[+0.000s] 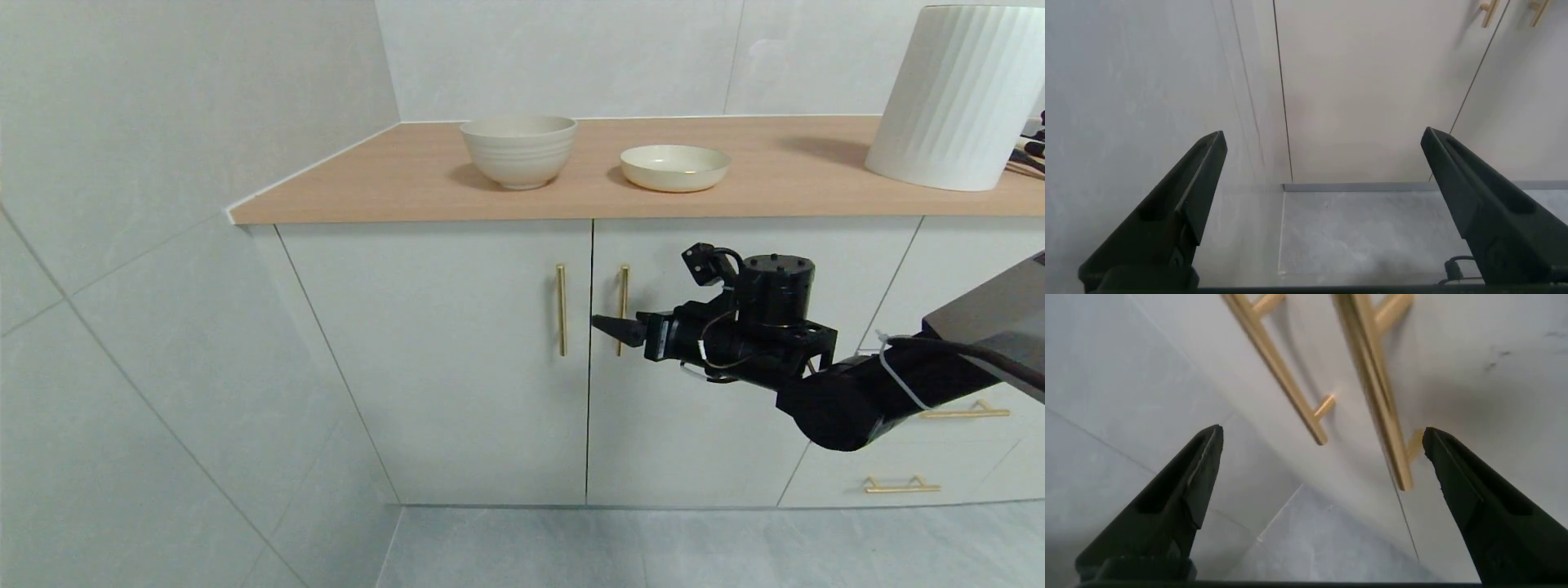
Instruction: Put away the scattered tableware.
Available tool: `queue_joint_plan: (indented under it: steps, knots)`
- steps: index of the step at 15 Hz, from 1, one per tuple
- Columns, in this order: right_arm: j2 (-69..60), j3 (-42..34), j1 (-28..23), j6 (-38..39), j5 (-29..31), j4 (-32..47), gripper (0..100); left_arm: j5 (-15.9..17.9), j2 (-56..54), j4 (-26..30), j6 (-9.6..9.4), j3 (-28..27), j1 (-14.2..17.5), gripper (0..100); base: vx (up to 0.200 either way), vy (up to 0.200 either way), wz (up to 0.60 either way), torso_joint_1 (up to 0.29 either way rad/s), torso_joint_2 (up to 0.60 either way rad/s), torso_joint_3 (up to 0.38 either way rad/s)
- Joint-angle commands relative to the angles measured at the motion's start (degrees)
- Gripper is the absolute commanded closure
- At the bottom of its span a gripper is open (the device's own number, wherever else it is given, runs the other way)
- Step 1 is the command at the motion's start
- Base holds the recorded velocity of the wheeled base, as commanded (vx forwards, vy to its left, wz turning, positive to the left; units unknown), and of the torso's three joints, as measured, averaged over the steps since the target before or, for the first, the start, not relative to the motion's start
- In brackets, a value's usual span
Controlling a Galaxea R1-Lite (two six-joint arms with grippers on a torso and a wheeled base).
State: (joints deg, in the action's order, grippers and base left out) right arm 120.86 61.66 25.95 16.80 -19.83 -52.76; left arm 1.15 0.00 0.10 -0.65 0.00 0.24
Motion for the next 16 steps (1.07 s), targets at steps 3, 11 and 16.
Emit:
queue_joint_plan:
  steps: [3, 11, 16]
  knots:
    - [1.22, 1.45, -0.03, 0.96, 0.5, -0.06, 0, 0.0, 0.0, -0.01, 0.03, 0.0, 0.02, 0, 0.0, 0.0, 0.0, 0.0, 0.0, 0.0]
    - [5.35, 5.66, 1.12, 7.11, 5.68, -2.96, 0, 0.08, 0.0, -0.01, 0.03, 0.0, 0.02, 0, 0.0, 0.0, 0.0, 0.0, 0.0, 0.0]
    - [5.0, 5.66, 2.26, 12.64, 5.07, -2.96, 0, 0.08, 0.0, -0.01, -0.06, 0.0, 0.02, 0, 0.0, 0.0, 0.0, 0.0, 0.0, 0.0]
